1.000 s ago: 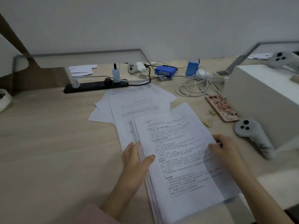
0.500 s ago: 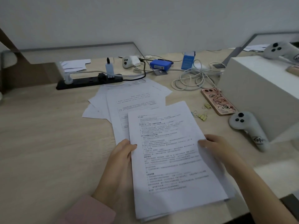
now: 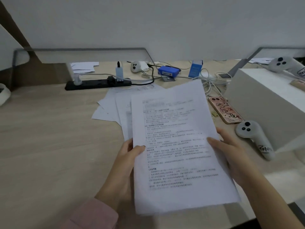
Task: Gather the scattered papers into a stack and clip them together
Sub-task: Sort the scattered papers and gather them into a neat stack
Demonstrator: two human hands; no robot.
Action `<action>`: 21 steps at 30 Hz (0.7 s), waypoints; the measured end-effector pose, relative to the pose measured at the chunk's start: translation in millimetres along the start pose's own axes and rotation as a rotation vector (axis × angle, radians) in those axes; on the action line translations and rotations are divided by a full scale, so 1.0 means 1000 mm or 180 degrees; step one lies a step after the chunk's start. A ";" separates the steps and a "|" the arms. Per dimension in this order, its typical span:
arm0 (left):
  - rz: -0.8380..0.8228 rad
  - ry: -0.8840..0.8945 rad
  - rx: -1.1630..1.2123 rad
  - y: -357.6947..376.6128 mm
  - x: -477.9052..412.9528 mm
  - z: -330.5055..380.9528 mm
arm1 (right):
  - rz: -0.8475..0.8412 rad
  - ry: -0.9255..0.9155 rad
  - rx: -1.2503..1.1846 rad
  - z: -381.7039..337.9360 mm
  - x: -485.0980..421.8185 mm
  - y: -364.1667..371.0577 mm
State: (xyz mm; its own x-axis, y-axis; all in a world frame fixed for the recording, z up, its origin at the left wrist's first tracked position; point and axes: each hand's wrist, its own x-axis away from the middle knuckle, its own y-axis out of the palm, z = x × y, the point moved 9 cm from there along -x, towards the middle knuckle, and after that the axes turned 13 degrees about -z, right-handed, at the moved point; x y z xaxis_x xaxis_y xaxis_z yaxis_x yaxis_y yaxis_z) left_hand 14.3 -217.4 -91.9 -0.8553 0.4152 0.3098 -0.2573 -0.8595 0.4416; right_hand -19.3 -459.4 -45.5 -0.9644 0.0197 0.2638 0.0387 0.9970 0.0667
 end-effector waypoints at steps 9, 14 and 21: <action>0.0952 0.0512 -0.0152 -0.097 0.050 0.053 | -0.0718 -0.0139 -0.0482 -0.002 -0.043 0.112; 0.1303 0.0422 -0.0681 -0.161 0.091 0.079 | -0.0978 0.0039 -0.0152 0.015 -0.070 0.192; 0.1916 0.0328 -0.1415 -0.236 0.138 0.095 | -0.1889 0.0248 0.0157 0.035 -0.072 0.293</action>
State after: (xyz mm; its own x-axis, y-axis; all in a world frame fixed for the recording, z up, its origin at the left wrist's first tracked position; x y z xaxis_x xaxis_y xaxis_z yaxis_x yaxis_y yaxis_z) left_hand -0.3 71.3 -73.9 -0.9376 -0.1753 0.3003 0.1293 -0.9774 -0.1670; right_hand 52.3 -166.2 -78.3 -0.7954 -0.5450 0.2651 -0.5146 0.8384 0.1799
